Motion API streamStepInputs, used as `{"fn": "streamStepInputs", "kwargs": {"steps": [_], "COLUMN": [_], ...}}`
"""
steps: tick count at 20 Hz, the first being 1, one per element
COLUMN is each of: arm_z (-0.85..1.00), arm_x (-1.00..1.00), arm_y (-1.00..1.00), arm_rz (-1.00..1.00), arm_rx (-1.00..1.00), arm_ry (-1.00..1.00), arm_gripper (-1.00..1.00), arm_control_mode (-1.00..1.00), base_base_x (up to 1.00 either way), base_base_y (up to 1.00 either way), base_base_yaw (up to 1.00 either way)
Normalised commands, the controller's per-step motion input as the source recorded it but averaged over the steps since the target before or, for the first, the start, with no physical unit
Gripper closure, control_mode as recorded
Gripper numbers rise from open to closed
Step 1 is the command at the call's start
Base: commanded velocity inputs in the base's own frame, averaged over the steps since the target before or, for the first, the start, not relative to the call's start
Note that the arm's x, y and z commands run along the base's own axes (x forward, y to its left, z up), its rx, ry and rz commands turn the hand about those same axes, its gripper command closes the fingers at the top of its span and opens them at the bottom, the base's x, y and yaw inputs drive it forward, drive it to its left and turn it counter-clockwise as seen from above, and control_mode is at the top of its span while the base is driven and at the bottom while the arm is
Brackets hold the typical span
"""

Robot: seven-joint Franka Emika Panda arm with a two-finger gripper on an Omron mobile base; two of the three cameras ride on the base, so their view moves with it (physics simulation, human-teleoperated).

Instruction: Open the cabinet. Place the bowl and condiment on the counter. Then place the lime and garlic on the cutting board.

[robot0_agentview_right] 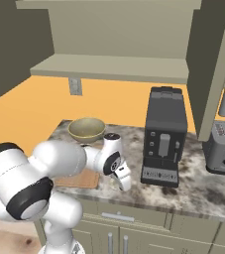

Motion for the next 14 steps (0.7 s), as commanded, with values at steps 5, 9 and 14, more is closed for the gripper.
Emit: {"fn": "streamStepInputs", "kwargs": {"steps": [5, 9, 14], "arm_z": [-0.03, 0.07, 0.28], "arm_x": [0.0, 0.0, 0.0], "arm_y": [0.06, 0.52, 0.51], "arm_rz": [-0.04, 0.0, 0.0], "arm_rx": [0.0, 0.0, 0.0], "arm_ry": [0.0, 0.0, 0.0], "arm_gripper": [1.0, 1.0, 1.0], "arm_control_mode": [-1.0, -1.0, -1.0], "base_base_x": [0.0, 0.0, 0.0], "base_base_y": [0.0, 0.0, 0.0], "base_base_yaw": [0.0, 0.0, 0.0]}}
